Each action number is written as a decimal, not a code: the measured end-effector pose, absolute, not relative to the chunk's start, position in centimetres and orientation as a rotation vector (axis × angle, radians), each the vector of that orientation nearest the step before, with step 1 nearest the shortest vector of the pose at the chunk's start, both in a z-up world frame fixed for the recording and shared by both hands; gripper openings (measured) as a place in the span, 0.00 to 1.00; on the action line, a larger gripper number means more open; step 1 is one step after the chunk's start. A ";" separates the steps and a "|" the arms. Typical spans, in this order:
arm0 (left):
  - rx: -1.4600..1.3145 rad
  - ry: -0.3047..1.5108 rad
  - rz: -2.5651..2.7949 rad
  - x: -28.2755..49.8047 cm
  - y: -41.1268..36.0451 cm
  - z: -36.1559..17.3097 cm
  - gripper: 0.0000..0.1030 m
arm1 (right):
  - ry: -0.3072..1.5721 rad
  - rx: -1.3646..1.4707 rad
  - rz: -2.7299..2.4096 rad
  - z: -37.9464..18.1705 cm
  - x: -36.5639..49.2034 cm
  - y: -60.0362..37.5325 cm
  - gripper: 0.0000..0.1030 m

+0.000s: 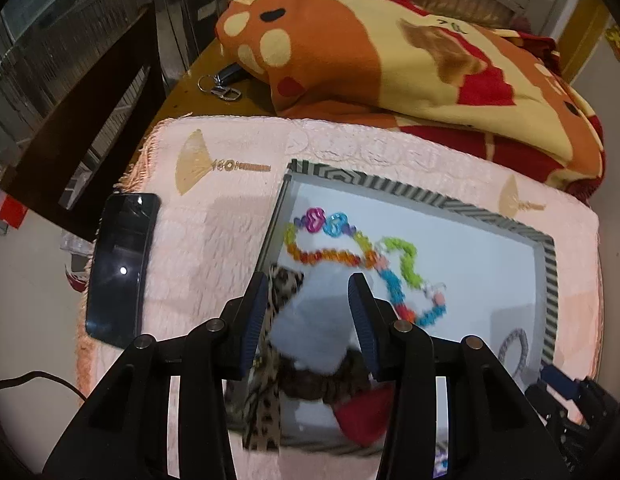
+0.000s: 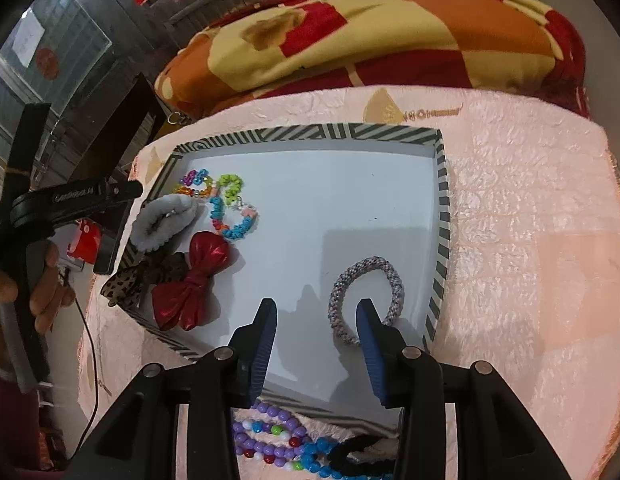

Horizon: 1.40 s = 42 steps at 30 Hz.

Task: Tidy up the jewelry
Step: 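Open both tools to release the bracelets into the tray and withdraw, then move both tools toward the purple beaded bracelets and black scrunchie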

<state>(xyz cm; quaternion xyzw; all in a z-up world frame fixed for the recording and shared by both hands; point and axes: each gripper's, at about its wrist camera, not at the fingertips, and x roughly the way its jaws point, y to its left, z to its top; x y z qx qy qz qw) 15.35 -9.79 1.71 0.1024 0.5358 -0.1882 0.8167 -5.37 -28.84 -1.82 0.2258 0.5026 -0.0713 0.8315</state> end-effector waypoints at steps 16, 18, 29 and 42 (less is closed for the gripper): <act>0.227 1.057 -0.439 6.8 -7.5 3.8 0.40 | 1.014 0.425 -0.227 0.4 -8.2 -25.1 0.41; 0.232 1.052 -0.444 5.9 -7.2 3.8 0.40 | 1.013 0.421 -0.233 0.5 -8.6 -24.6 0.41; 0.265 1.073 -0.491 1.9 -6.4 2.4 0.40 | 0.996 0.401 -0.272 1.1 -11.2 -22.6 0.56; 0.329 1.090 -0.577 -2.3 -7.2 1.0 0.40 | 1.009 0.429 -0.341 0.6 -15.5 -22.1 0.56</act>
